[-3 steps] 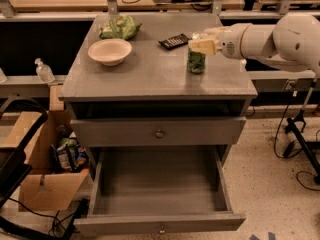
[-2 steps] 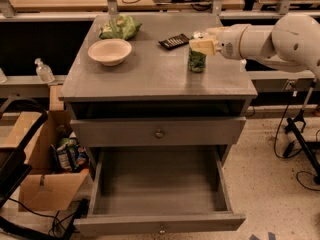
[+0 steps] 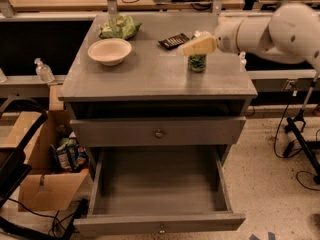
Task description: Pick green can from middle drawer and place on counter
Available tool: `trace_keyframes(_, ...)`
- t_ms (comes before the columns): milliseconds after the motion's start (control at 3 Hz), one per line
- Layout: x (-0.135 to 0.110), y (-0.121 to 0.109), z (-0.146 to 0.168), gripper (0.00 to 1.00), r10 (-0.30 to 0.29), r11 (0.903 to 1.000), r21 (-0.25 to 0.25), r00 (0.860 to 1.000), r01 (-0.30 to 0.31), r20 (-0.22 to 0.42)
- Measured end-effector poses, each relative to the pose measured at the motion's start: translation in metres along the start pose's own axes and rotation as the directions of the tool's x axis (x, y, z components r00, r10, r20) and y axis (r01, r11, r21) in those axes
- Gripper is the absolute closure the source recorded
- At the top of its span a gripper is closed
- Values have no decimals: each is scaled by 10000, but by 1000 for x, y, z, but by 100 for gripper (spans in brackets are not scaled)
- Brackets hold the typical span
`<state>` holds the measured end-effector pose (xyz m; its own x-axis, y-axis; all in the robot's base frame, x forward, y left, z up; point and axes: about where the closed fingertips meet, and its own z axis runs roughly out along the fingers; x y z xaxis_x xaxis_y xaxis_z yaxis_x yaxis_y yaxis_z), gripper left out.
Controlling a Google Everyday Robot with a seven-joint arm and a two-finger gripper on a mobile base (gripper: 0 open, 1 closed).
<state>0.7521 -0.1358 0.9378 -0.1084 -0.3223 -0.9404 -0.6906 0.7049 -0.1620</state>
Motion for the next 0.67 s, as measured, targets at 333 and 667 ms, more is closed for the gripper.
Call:
trace_keyframes(333, -50, -6, -23, 0, -759, 9968, -242, 9971, 757, -90)
trace_keyframes(667, -112, 3, -85, 0, -1909, 9815, -251, 9795, 1896, -639)
